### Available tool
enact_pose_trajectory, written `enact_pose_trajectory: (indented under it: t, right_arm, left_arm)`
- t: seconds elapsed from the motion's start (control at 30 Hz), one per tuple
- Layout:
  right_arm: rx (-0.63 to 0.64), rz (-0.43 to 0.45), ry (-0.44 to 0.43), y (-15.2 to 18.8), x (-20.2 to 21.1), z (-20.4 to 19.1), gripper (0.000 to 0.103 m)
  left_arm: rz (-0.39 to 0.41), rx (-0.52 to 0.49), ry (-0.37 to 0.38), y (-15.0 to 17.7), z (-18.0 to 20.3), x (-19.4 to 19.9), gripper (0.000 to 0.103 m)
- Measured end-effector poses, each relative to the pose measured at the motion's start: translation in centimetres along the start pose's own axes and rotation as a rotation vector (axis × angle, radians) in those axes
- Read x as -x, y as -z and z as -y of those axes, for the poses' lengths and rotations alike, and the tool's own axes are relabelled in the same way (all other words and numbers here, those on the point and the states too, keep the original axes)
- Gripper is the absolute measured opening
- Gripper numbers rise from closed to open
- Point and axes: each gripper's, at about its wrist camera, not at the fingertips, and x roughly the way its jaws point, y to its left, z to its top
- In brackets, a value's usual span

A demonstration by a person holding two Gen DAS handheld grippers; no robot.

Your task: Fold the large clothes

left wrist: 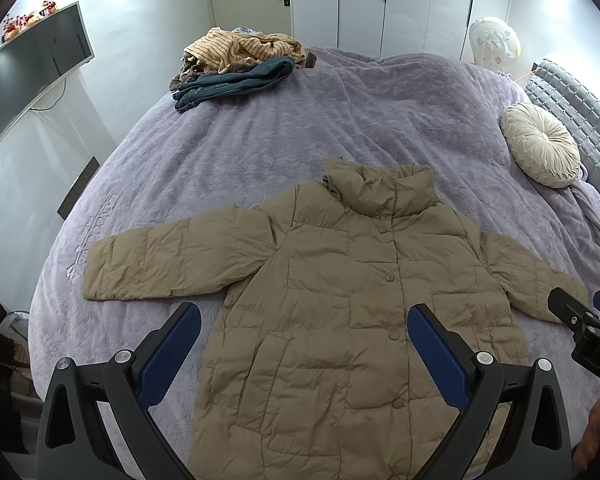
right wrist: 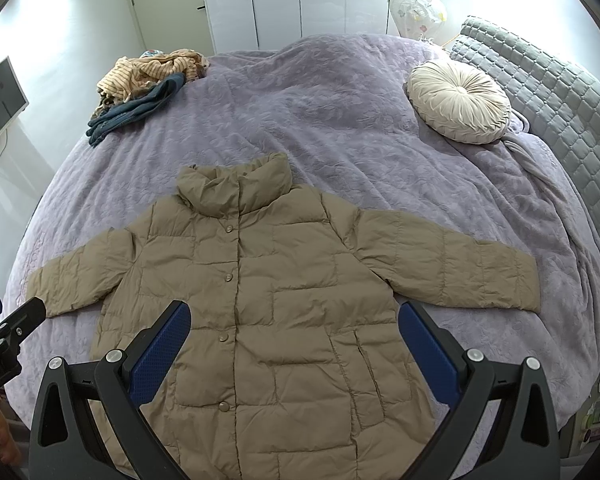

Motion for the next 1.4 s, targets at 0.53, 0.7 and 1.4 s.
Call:
enact_pose_trajectory:
  t: [0.53, 0.7, 1.4]
  right_arm:
    - [0.005, -0.010, -0.001, 0.4, -0.3, -0.4, 0.103]
    - [0.015, -0.032, -0.009, 1.5, -0.4, -1.4, 0.103]
    - [0.098, -0.266, -0.240, 3.7, -6.2, -12.7, 0.103]
  left_arm:
    - [-0.015, 0.012, 0.025, 0.5, -0.1, -0.4, 0.103]
    - [-0.051, 0.055, 0.084, 0.8, -1.0, -1.2, 0.103]
    - [-0.200, 0.516, 0.191, 7.1, -17.4, -12.3, 0.103]
